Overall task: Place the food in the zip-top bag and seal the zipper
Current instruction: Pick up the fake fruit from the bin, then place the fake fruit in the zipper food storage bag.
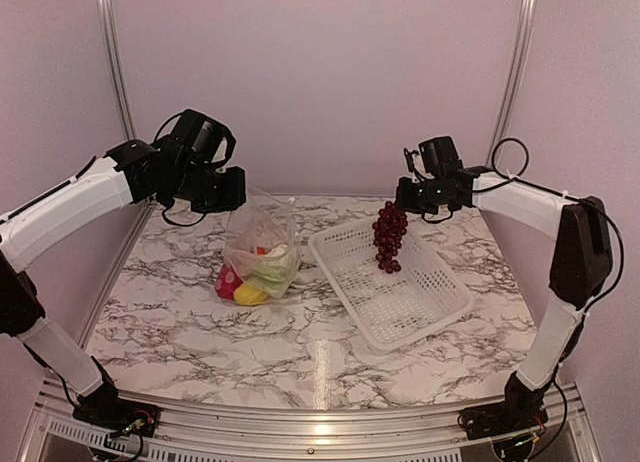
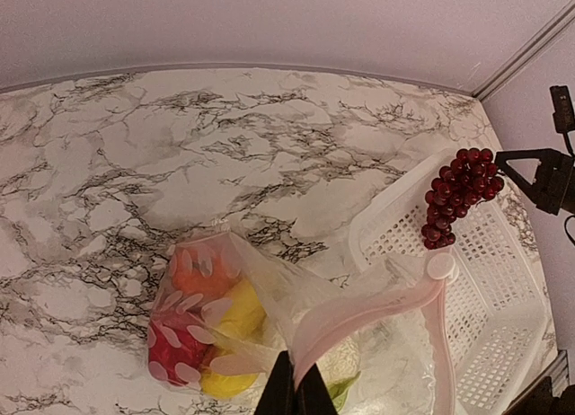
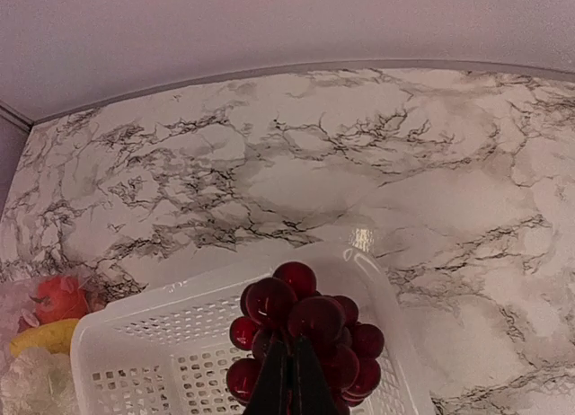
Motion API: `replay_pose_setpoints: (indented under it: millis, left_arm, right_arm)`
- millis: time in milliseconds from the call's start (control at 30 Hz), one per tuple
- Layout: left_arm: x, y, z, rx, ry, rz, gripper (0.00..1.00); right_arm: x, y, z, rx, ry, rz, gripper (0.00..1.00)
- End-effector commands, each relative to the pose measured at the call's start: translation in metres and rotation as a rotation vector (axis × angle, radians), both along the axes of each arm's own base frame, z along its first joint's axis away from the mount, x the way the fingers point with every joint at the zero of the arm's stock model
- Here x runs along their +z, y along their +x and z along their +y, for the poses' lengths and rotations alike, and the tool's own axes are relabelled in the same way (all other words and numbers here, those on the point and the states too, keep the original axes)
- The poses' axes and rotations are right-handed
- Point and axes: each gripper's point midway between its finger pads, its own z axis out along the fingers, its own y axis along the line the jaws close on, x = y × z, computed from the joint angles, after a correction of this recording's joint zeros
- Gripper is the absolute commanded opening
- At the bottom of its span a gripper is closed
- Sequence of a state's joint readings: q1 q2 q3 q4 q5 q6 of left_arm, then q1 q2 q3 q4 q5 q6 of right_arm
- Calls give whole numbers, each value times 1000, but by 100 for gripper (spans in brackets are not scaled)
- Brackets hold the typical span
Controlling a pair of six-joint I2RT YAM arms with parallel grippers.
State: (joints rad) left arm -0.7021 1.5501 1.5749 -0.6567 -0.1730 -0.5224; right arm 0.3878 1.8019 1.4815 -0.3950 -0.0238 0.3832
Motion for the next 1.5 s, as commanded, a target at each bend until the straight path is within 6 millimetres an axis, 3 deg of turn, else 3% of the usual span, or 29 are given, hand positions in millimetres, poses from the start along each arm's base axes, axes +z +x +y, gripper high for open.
replay_pose_setpoints:
  millis: [0,233,500,733,967,1200,1467]
  left_arm:
    - [3,-2,10,9,33,-16,0]
    - [-2,3,1,8,5,5,0]
    - [-5,6,-10,9,-46,35,0]
    - [-4,7,-13,9,-56,40,0]
    - [-5,7,-13,12,-60,45,0]
    - [0,10,-10,26,-71,36,0]
    - [0,12,-7,38,-89,47,0]
  right_arm:
    - [65,-8,-2,10,66,-89,0]
    - [158,-29,5,45,188,-229,0]
    - [233,-56,21,158,289,-366,0]
    - [269,-77,47,262,335,-458,0]
    - [296,-97,90,389,399,-518,0]
    - [301,-106,121,484,545,-530,0]
    - [338,-128,154,636,663,-630,0]
